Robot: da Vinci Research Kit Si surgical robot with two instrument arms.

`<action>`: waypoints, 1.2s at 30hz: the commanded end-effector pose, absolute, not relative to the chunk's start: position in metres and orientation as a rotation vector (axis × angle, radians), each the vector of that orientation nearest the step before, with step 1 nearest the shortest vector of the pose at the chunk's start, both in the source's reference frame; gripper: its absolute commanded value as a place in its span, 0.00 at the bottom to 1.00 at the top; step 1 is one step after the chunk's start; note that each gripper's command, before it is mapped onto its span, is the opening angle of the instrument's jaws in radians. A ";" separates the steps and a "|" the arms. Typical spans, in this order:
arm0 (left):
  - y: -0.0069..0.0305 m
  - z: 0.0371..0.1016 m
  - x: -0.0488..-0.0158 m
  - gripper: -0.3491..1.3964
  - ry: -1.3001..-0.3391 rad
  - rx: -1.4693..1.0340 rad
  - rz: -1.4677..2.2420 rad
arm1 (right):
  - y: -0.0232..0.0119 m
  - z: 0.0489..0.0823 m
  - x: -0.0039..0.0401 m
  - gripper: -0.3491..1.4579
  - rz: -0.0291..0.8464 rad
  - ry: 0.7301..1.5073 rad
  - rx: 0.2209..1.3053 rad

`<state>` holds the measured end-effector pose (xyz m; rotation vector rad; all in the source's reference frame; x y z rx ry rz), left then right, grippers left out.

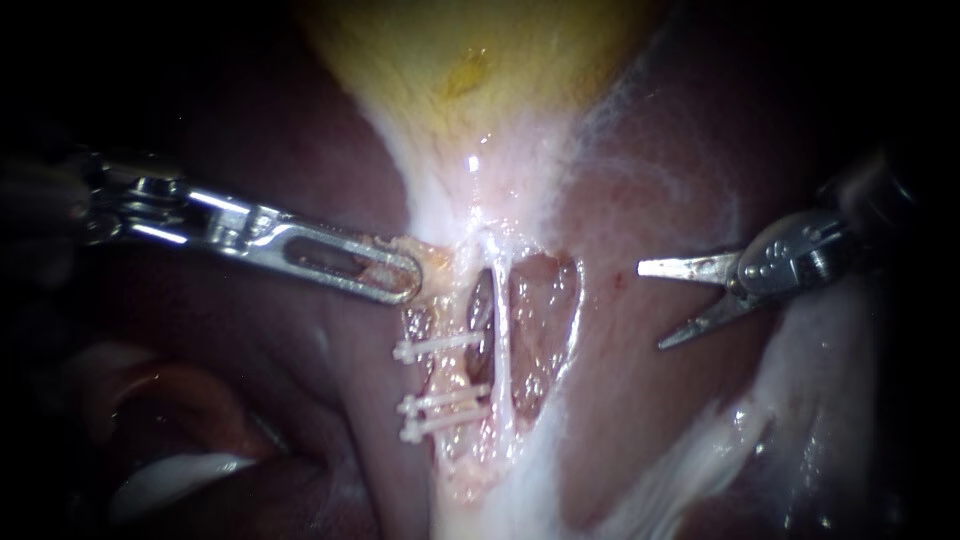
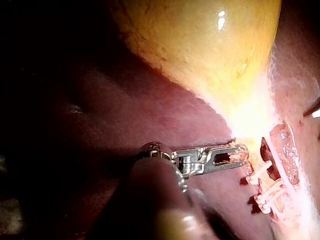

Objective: Go to the cutting position left tube

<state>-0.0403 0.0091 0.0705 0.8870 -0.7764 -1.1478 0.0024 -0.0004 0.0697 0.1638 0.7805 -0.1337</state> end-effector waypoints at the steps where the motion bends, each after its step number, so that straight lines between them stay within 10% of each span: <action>1: 0.0091 0.0705 -0.0402 0.00 -0.777 0.887 -1.148 | -0.0004 0.0697 0.0024 0.99 -0.134 0.781 0.164; 36: 0.0104 0.0632 -0.0357 0.00 -0.798 0.904 -1.168 | -0.0004 0.0697 0.0025 0.99 -0.130 0.782 0.162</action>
